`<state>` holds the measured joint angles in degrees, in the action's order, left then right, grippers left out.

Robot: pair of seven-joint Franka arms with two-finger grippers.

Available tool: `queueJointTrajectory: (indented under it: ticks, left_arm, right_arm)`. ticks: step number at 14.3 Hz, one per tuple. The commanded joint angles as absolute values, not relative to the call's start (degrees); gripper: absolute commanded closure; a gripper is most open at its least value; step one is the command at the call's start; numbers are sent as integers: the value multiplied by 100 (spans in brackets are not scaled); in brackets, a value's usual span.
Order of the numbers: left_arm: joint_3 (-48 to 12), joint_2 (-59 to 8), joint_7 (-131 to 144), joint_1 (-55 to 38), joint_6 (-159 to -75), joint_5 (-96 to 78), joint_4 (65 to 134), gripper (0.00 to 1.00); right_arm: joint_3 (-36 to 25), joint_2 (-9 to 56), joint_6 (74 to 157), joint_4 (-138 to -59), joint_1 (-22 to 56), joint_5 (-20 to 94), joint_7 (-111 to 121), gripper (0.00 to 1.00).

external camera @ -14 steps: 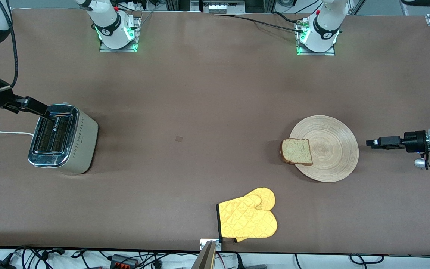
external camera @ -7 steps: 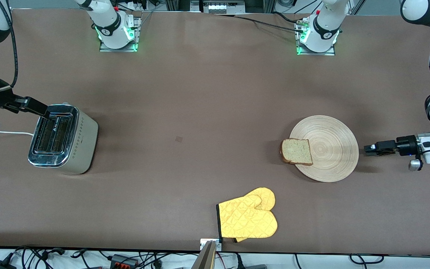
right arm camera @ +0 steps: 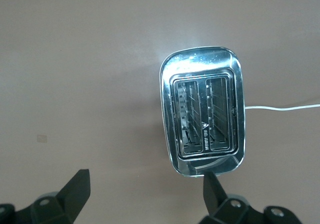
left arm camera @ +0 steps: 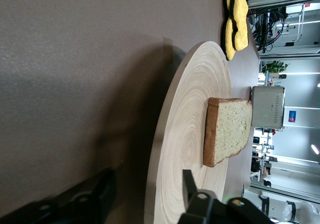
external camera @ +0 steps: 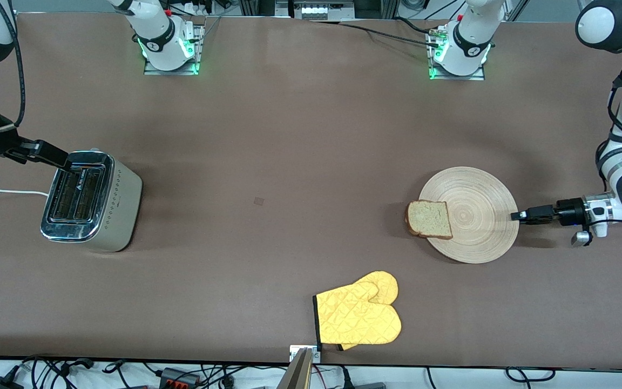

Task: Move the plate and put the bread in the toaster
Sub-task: 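Grip the plate rim with the left gripper and slide it toward the toaster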

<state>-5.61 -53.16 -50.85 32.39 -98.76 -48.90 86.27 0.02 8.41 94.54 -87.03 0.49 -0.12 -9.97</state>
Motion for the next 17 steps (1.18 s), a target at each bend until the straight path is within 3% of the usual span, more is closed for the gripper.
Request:
queueJointTrajectory:
  ticks: [1,2,5,9,17]
  left_arm:
    - [-571,-5405,-4992,3191,-9817,-4957,8455,69]
    - [-571,-5388,-4992,3190,-9817,-4905,8446,82]
    - [-563,-5396,-5010,3199,-9809,-4895,8446,95]
    - [-624,-5361,-4992,3199,-9678,-4896,8446,99]
    - [-737,-5317,-5044,2927,-8578,-4913,8288,99]
  right_arm:
    - [0,879,9369,-8596,26,-9,-905,0]
    - [9,879,9369,-8596,26,-9,-905,0]
    - [9,879,9378,-8596,35,-9,-914,0]
    - [18,879,9378,-8596,53,-9,-923,0]
    - [26,879,9378,-8596,62,-9,-923,0]
